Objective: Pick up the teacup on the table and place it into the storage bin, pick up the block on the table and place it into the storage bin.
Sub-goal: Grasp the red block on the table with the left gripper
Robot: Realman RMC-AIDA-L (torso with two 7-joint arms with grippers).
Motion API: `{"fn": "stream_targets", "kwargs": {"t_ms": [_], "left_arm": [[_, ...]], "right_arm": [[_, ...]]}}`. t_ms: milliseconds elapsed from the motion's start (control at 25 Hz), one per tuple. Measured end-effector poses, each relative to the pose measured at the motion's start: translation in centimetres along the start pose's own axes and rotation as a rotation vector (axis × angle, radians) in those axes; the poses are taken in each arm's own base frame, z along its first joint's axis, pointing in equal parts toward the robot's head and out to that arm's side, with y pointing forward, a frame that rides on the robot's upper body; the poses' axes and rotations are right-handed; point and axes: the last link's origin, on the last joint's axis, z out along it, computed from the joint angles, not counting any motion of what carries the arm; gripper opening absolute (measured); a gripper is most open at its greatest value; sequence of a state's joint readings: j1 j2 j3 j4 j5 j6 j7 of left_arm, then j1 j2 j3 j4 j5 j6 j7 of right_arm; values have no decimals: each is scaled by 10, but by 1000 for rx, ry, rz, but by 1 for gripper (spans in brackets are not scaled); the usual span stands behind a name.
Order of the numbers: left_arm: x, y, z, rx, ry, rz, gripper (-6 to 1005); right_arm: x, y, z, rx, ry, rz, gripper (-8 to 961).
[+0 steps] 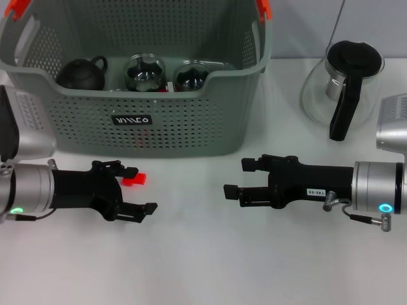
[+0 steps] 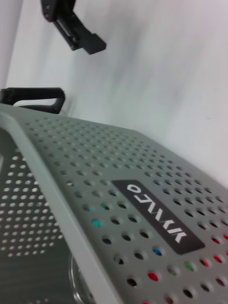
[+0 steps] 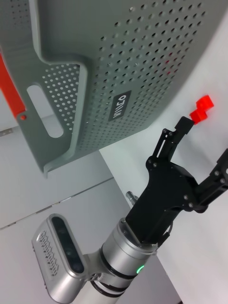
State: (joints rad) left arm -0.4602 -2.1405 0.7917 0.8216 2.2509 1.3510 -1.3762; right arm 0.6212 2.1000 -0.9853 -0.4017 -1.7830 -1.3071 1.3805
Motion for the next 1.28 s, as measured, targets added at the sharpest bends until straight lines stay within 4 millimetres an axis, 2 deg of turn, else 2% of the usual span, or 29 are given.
{"fn": "stream_targets", "kwargs": {"t_ms": [560, 1040, 1240, 1280], "left_arm": [[13, -14, -3, 13, -75, 121, 902], [9, -20, 7, 72, -109, 143, 902], [5, -24, 7, 99, -131, 145, 772], [4, -25, 8, 105, -135, 145, 708]], "right_arm": [[-1, -1, 2, 7, 0, 13, 915], [-3, -1, 3, 8, -10, 15, 915], [-3, -2, 3, 8, -11, 14, 915], [-4, -2, 3, 7, -11, 13, 915]]}}
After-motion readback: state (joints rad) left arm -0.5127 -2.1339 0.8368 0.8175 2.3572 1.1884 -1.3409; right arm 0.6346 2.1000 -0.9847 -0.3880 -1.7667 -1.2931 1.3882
